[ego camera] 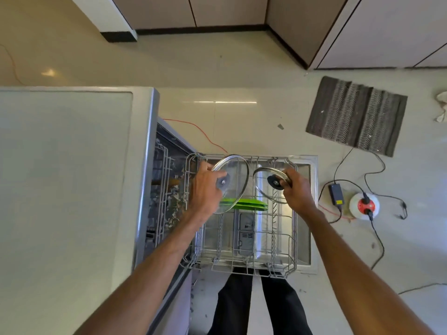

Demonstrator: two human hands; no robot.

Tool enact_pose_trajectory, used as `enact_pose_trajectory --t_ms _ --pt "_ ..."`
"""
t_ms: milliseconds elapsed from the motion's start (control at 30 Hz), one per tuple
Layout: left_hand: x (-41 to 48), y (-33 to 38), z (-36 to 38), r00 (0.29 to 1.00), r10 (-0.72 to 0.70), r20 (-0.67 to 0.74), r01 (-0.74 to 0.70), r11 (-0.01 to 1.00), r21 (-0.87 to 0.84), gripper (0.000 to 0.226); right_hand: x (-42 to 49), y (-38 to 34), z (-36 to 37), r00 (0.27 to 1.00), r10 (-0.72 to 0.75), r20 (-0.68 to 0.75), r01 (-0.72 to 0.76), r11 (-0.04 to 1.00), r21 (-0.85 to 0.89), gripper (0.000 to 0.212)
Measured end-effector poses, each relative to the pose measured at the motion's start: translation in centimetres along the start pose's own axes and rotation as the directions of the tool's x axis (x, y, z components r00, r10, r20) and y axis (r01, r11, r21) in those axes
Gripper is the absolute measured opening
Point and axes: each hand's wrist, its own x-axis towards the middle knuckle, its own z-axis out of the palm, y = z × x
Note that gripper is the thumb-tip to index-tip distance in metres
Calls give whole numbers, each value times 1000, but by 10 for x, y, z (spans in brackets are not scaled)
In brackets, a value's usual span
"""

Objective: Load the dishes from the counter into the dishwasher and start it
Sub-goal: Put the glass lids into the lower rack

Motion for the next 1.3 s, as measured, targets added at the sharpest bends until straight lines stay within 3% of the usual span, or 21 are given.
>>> enact_pose_trajectory --t_ms 133,333,633,833,1033,1200,1300 --pt "14 -2 28 1000 -8 0 8 999 32 41 15 24 10 1000 29 6 -29 999 -26 28" --pt "27 1 56 999 -27 22 26 998 53 47 20 53 19 998 56 6 -56 998 -18 32" --pt "42 -19 75 1000 8 25 -10 999 53 42 43 50 2 979 -188 82 186 982 31 22" --pt "48 -17 70 987 103 122 -110 993 51 74 61 18 -9 928 -310 205 320 947 -14 15" --pt "59 -15 64 991 134 22 -135 991 27 46 76 -15 -3 861 -400 314 385 916 111 5" --pt "66 -24 61 992 117 -41 -117 993 2 32 78 -19 5 863 -391 319 331 916 226 11" --pt "67 -24 60 992 105 -72 -104 995 13 29 69 -16 2 903 -350 250 271 914 302 25"
